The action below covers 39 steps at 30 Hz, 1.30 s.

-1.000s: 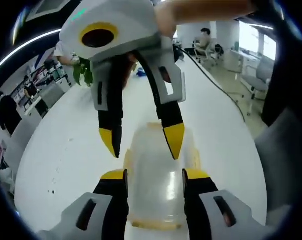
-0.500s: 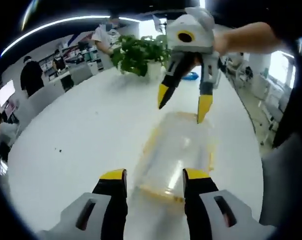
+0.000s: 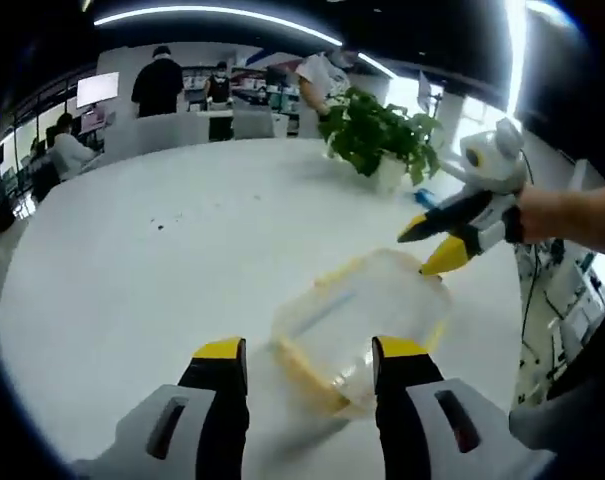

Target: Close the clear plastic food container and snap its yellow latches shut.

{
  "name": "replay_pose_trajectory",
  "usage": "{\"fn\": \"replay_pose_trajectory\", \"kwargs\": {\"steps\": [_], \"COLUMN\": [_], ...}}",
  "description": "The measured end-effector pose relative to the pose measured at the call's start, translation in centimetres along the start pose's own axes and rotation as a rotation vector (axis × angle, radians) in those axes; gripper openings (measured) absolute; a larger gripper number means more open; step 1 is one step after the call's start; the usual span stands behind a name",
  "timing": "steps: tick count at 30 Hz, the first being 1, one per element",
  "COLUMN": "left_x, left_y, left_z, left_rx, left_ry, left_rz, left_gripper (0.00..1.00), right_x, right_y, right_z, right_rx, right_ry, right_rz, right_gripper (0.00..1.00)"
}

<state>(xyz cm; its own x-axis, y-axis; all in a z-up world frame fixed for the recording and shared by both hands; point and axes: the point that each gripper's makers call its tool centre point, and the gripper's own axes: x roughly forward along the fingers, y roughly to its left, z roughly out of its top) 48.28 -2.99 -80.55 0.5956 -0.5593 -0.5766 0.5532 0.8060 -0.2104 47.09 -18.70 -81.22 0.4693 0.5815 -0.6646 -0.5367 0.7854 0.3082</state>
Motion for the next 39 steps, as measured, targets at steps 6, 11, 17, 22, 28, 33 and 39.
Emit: {"fn": "replay_pose_trajectory", "kwargs": {"steps": [6,11,17,22,28,33,39], "left_x": [0.0,0.0,0.0,0.0,0.6,0.9,1.2], "left_y": [-0.5,-0.5,-1.5,-1.4,-1.6,-1.6,-1.9], "left_z": [-1.7,-2.0,-1.9,-1.9,-2.5,-2.4,-2.1], "left_rx": [-0.1,-0.185,-0.195,-0.209,-0.278,-0.278,-0.285], "left_ry": [0.057,0.051,0.053,0.069,0.086,0.087,0.095], "left_rz": [0.003,0.006,-0.032,-0.05,-0.039,-0.044,-0.055], "left_gripper": [0.45,0.42,0.31,0.28,0.24,0.24,0.24], "right_x": [0.2,0.2,0.6,0.6,0.1,0.0,0.1], "right_y": [0.7,0.5,0.8,1.1,1.1,1.1,1.3], "right_z": [-1.4,-1.2,-1.4,-1.5,-1.2,-1.4,-1.6], "right_rx": [0.083,0.099,0.204,0.207,0.221,0.229,0.226], "right_ry": [0.002,-0.014,-0.022,-0.03,-0.042,-0.055,-0.035], "right_rz": [-0.003,-0.034,-0.01,-0.005,0.014,0.012,0.013], "right_gripper": [0.43,0.37,0.35,0.33,0.29,0.29,0.29]}}
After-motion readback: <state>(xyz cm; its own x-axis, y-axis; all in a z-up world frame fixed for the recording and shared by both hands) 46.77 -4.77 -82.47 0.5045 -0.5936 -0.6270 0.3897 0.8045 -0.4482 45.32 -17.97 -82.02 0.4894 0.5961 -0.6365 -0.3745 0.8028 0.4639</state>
